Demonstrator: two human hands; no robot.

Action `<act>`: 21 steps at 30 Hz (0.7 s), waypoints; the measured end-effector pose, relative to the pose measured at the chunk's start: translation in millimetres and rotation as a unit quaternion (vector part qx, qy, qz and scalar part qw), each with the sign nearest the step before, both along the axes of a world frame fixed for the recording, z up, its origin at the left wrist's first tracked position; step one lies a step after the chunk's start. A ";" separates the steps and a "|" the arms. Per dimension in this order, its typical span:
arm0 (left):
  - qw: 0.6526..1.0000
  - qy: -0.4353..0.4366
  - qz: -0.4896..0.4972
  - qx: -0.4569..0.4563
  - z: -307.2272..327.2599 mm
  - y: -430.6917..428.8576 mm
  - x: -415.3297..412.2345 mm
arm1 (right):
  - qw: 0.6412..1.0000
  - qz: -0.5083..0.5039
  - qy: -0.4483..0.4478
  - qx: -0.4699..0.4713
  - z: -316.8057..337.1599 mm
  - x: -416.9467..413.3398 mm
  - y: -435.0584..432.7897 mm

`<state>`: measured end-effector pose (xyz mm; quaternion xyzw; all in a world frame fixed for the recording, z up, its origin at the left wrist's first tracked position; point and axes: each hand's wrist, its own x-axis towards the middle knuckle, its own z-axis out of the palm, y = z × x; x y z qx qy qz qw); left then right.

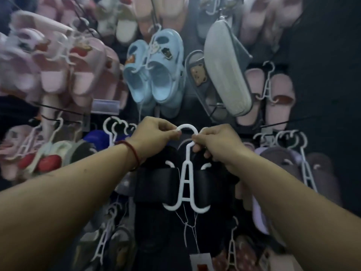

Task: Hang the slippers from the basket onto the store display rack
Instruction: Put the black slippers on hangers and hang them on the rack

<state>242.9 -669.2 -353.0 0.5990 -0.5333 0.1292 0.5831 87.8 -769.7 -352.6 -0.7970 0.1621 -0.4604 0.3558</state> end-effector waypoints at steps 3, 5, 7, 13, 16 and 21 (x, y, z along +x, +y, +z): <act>1.000 0.012 -0.023 -0.007 13.4 -34.9 -7.2 | 0.999 -0.045 -0.008 -0.004 10.4 -8.7 -23.6; 0.999 0.009 -0.035 -0.012 23.9 -56.3 -8.5 | 0.998 -0.065 -0.026 -0.007 18.3 -11.2 -38.3; 0.999 0.007 -0.040 -0.014 34.3 -76.2 -8.9 | 0.996 -0.082 -0.046 -0.011 26.4 -11.9 -53.3; 1.000 0.002 -0.026 -0.003 54.1 -125.4 2.4 | 0.990 -0.137 -0.027 -0.030 41.2 2.3 -99.7; 1.000 -0.006 0.024 0.004 49.0 -147.8 13.9 | 0.990 -0.137 -0.028 -0.021 35.5 19.2 -124.4; 0.998 0.041 0.012 -0.034 26.8 -170.7 35.7 | 0.989 -0.143 -0.021 -0.022 12.2 48.6 -148.9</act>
